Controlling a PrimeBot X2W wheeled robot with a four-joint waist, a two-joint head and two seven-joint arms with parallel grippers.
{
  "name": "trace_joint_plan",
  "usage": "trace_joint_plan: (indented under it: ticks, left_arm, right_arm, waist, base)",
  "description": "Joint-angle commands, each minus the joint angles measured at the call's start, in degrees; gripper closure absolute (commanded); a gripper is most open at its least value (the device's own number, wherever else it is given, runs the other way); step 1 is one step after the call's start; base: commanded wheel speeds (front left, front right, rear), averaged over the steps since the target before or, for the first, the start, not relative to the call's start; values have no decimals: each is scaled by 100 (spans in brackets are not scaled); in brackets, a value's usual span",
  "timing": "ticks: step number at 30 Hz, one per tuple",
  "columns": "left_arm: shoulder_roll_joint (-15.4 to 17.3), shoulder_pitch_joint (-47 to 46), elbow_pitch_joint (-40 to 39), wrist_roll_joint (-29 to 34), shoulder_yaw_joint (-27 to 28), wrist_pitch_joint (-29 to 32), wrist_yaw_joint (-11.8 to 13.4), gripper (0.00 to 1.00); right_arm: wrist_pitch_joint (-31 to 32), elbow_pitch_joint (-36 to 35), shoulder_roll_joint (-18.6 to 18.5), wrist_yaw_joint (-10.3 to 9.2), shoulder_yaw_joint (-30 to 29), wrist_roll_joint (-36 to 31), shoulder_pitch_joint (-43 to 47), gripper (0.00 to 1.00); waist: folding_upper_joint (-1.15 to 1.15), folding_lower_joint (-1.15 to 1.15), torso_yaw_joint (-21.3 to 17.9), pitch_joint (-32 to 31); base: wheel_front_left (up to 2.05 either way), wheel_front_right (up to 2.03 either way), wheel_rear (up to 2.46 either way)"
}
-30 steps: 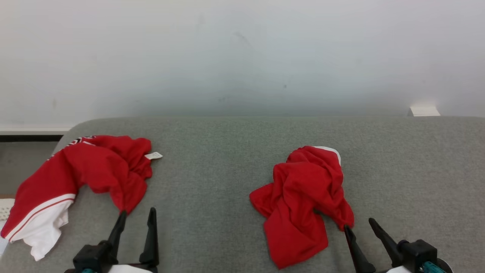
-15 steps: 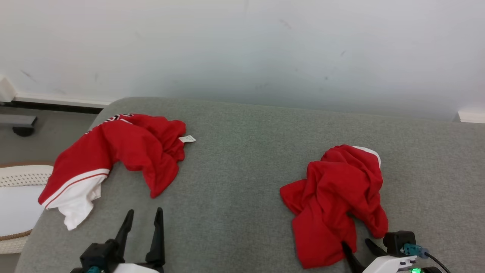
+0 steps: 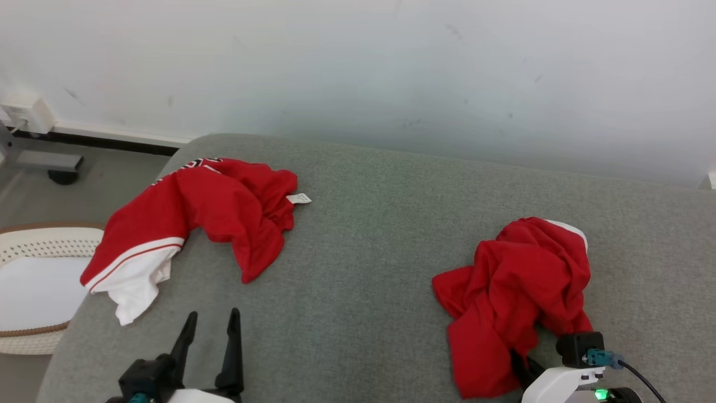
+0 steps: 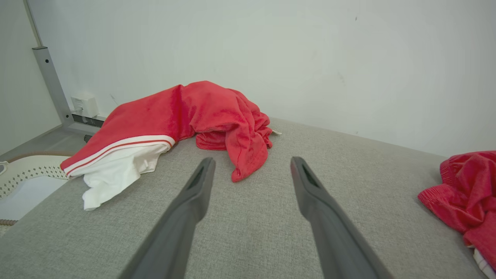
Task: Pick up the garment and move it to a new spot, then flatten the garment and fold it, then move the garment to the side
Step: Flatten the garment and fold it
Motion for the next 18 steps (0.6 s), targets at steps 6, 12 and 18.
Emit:
trace_joint_plan:
  ticks: [6,12,18]
  left_arm:
    - [18,65,17,72,0,-3,-26,0]
    - [18,99,24,111,4,-3,-47,0]
    - [18,109,22,119,-27,-2,-54,0]
  right_arm:
    - [-152,-423,-84,31,333,322,111,100]
    - [105,-1432,-614,26,540,1089,290,100]
    - [554,-2535,-1195,25,212,1658,494,100]
  waist:
    - [0,0,-367,-155]
    - [0,0,-775,-238]
    - [0,0,-1080,-240]
  base:
    - [0,0,0]
    - [0,0,0]
    - [0,0,0]
